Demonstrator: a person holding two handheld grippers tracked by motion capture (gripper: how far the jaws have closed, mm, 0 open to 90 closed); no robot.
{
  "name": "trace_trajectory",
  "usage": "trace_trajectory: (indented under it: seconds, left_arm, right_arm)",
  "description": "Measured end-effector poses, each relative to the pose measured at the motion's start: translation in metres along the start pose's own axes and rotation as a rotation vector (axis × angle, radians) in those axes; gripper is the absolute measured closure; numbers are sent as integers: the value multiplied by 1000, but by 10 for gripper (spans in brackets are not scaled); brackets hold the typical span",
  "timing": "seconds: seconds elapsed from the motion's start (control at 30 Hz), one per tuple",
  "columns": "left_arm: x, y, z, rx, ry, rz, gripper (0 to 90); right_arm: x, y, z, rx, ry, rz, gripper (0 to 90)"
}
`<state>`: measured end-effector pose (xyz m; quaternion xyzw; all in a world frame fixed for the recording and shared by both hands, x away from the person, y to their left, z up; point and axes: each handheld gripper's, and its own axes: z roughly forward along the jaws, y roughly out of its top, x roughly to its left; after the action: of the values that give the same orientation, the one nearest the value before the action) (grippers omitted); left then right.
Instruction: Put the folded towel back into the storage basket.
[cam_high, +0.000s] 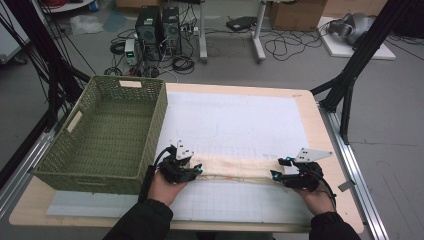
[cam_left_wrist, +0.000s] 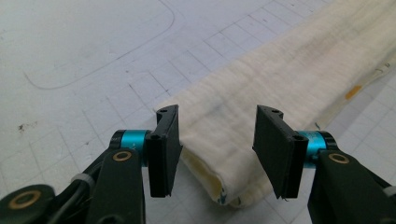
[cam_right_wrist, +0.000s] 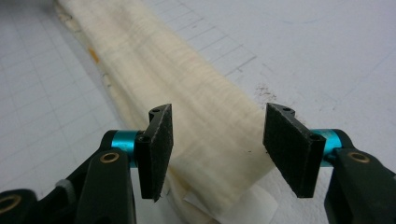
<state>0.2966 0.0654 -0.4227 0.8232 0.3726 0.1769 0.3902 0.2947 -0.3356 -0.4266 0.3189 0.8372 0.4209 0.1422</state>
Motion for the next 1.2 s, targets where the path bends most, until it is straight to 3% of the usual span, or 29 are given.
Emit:
trace_trajectory:
  seconds: [0.43, 0.67, 0.9, 1.07, 1.2]
  left_arm:
    - [-1, -6, 1, 23, 25, -11, 495]
    - [0, -10, 2, 43, 48, -16, 508]
    - [-2, -13, 7, 71, 58, -25, 541]
    - [-3, -14, 6, 62, 24, -15, 647]
    - [-3, -15, 6, 57, 3, -11, 794]
  right_arm:
    - [-8, -6, -3, 43, -84, 64, 435]
    - [-12, -11, -1, 72, -99, 97, 439]
    - [-13, -16, 1, 89, -77, 115, 459]
    - [-15, -18, 3, 101, -50, 145, 478]
    - [-14, -19, 4, 99, 12, 154, 640]
